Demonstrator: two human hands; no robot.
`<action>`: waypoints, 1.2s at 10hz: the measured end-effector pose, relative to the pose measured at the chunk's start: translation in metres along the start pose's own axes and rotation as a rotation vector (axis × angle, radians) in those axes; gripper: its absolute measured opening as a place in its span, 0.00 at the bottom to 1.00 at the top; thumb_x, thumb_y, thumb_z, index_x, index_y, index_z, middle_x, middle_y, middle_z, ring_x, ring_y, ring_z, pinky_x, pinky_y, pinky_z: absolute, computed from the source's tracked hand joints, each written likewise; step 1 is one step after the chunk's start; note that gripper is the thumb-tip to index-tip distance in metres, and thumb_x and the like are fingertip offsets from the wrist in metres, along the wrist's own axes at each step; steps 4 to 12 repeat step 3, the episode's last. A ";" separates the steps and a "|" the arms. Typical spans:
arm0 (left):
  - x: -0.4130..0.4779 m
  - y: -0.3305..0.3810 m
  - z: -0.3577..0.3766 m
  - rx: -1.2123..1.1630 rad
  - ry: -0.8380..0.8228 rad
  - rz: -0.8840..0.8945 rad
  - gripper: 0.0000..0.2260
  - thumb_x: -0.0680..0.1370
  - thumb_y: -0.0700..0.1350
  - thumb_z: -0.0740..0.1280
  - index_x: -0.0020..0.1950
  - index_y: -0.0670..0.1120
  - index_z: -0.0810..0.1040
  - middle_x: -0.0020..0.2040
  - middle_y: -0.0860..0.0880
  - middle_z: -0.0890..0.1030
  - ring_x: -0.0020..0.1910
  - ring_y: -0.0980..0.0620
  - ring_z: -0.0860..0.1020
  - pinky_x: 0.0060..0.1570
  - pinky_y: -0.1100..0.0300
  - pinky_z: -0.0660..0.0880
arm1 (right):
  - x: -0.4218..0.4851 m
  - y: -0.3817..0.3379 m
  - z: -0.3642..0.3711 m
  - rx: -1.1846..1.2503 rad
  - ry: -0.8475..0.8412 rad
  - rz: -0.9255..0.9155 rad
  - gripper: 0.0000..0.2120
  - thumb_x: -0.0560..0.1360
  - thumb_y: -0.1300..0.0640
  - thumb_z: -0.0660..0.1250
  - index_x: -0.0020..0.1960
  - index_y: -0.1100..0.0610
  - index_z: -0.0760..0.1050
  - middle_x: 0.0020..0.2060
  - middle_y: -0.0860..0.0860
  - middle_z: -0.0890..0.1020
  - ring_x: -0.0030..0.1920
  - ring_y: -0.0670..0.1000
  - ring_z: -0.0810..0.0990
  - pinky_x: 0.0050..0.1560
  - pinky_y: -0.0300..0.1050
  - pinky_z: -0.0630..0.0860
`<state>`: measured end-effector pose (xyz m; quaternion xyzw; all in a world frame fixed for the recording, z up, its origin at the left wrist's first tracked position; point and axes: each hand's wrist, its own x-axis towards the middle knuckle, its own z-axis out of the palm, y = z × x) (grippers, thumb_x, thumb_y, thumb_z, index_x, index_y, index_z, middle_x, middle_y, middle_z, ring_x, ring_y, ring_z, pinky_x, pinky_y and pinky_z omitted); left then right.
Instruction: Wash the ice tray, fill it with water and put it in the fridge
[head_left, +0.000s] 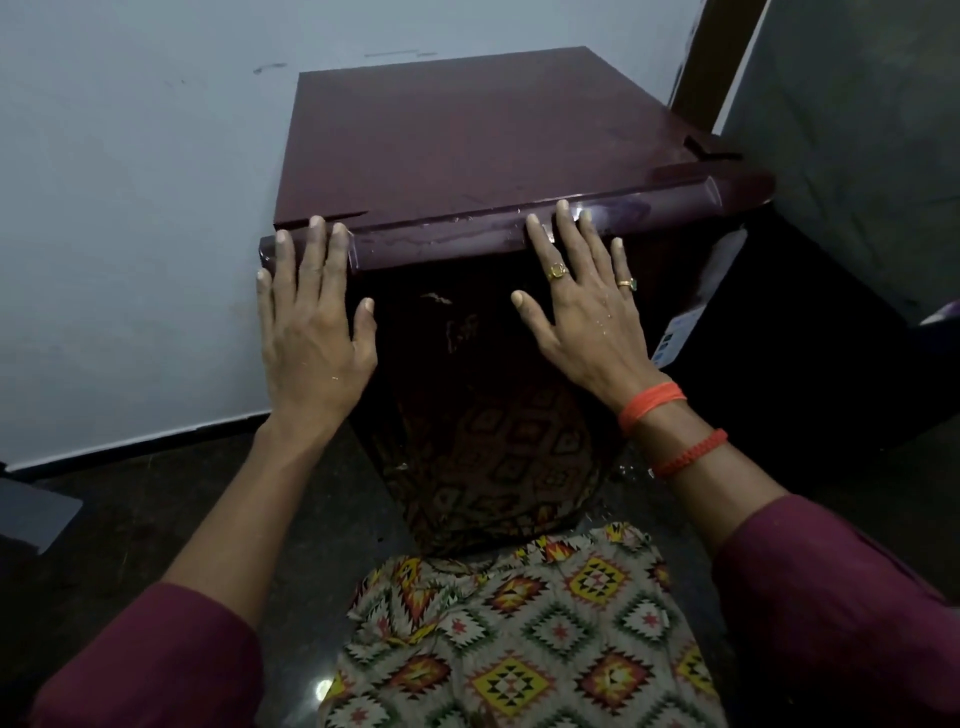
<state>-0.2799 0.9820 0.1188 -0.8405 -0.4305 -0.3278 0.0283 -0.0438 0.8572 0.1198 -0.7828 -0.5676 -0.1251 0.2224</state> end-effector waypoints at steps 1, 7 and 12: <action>-0.013 0.010 0.001 -0.009 -0.002 -0.037 0.32 0.81 0.49 0.63 0.83 0.48 0.53 0.83 0.45 0.53 0.82 0.40 0.49 0.78 0.40 0.52 | -0.018 0.003 -0.005 0.048 0.000 0.033 0.33 0.84 0.42 0.56 0.83 0.48 0.48 0.83 0.52 0.47 0.83 0.54 0.44 0.81 0.58 0.42; -0.053 0.032 0.004 -0.176 -0.012 -0.033 0.25 0.83 0.44 0.61 0.80 0.47 0.62 0.83 0.42 0.53 0.81 0.41 0.53 0.78 0.42 0.52 | -0.086 0.026 -0.004 0.178 -0.043 0.148 0.31 0.84 0.40 0.55 0.83 0.48 0.52 0.83 0.53 0.51 0.83 0.53 0.47 0.82 0.57 0.45; -0.053 0.032 0.004 -0.176 -0.012 -0.033 0.25 0.83 0.44 0.61 0.80 0.47 0.62 0.83 0.42 0.53 0.81 0.41 0.53 0.78 0.42 0.52 | -0.086 0.026 -0.004 0.178 -0.043 0.148 0.31 0.84 0.40 0.55 0.83 0.48 0.52 0.83 0.53 0.51 0.83 0.53 0.47 0.82 0.57 0.45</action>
